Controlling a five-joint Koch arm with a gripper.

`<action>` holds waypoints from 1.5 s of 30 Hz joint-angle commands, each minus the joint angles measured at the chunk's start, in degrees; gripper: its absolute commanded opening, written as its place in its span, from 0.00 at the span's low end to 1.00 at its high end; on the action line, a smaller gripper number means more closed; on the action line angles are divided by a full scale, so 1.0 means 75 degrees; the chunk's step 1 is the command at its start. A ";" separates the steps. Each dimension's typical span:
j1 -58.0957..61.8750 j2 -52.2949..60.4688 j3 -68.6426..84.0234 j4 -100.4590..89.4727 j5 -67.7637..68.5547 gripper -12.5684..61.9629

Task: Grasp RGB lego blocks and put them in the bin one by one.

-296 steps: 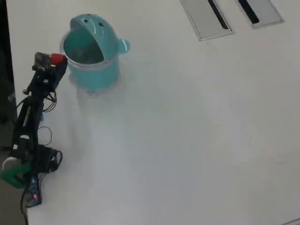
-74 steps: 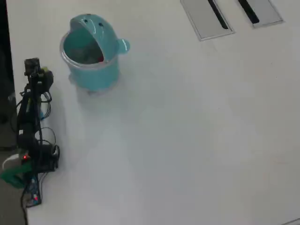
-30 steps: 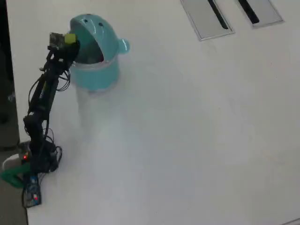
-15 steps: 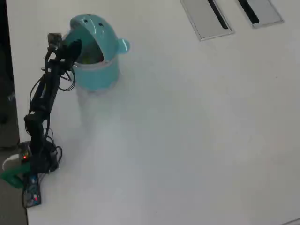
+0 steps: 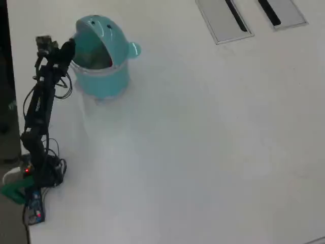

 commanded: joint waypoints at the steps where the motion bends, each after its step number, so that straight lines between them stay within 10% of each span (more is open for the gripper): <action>1: -0.0234 0.0773 0.0047 -0.0340 -0.0023 0.55; 18: -0.1020 0.4195 0.5133 -0.0211 0.0410 0.59; 45: -0.3059 0.5227 0.8777 0.0187 0.0621 0.62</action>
